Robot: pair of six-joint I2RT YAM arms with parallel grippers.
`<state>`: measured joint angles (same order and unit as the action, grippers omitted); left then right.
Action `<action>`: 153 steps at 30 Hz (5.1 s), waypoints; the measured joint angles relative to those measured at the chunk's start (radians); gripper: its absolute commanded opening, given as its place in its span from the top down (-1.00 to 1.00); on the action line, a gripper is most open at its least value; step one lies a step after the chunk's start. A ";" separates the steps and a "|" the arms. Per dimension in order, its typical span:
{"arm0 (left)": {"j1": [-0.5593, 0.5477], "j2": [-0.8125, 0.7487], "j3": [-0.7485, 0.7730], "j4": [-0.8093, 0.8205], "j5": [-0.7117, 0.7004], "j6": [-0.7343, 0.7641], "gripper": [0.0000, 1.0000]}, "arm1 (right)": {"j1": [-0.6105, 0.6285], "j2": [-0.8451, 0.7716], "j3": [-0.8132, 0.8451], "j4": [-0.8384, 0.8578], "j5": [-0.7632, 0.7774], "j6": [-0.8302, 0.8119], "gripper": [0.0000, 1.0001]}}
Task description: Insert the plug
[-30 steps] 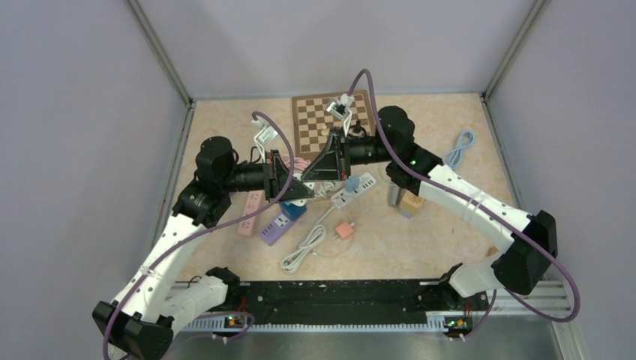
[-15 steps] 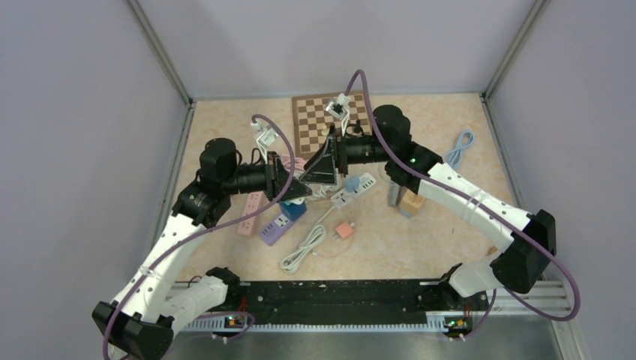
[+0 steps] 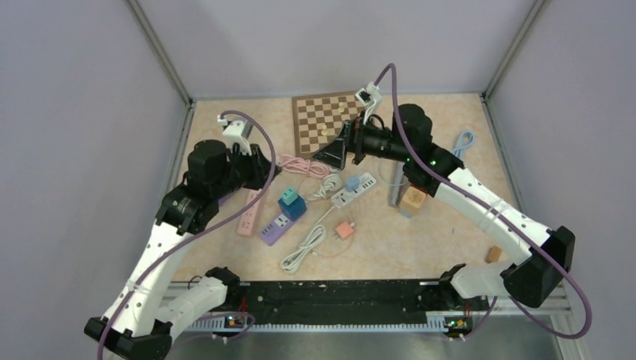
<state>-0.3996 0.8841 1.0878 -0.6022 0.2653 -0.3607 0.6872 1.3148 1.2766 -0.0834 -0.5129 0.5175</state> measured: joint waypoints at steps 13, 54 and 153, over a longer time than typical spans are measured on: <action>0.164 0.133 0.092 -0.120 -0.338 0.121 1.00 | -0.034 -0.026 -0.073 -0.121 0.119 -0.018 -0.90; 0.314 0.661 -0.071 -0.013 -0.214 0.372 1.00 | -0.058 -0.023 -0.105 -0.218 0.140 -0.061 -0.87; 0.230 0.682 -0.103 0.047 -0.333 0.262 0.03 | -0.097 -0.007 -0.190 -0.192 0.177 -0.015 -0.84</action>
<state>-0.1692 1.5661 0.9844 -0.5552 -0.0681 -0.0982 0.5903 1.3079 1.0863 -0.2756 -0.3363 0.5022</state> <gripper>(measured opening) 0.369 0.923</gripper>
